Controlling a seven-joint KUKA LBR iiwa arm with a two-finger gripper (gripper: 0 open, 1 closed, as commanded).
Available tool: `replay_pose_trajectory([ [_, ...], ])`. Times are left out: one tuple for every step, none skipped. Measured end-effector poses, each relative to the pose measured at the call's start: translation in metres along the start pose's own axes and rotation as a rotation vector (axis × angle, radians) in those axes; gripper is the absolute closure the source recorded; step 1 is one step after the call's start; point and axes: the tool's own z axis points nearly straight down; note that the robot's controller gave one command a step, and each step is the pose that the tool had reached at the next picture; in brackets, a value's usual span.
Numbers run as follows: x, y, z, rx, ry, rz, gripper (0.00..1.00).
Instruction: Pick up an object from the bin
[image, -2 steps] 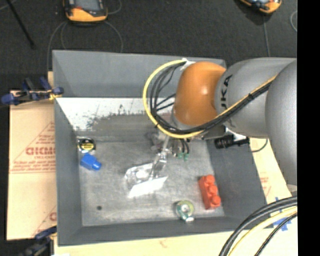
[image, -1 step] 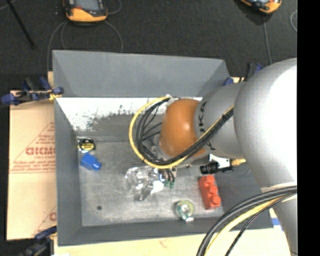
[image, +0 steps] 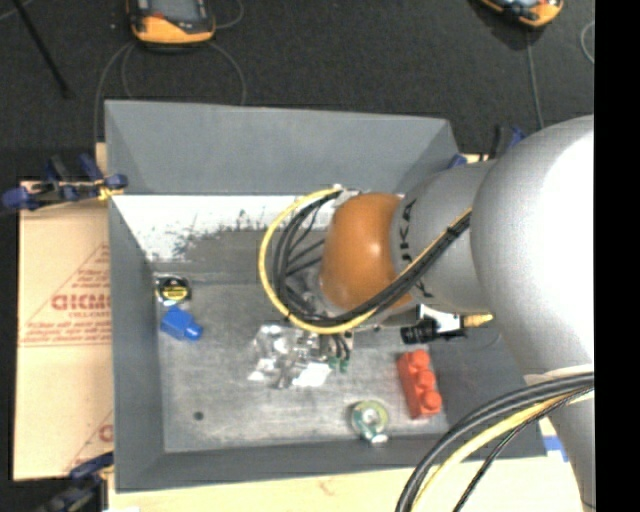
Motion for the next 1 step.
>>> replay_pose_trajectory([
  [-0.0054, -0.0017, -0.1657, 0.003, 0.020, 0.040, 1.00],
])
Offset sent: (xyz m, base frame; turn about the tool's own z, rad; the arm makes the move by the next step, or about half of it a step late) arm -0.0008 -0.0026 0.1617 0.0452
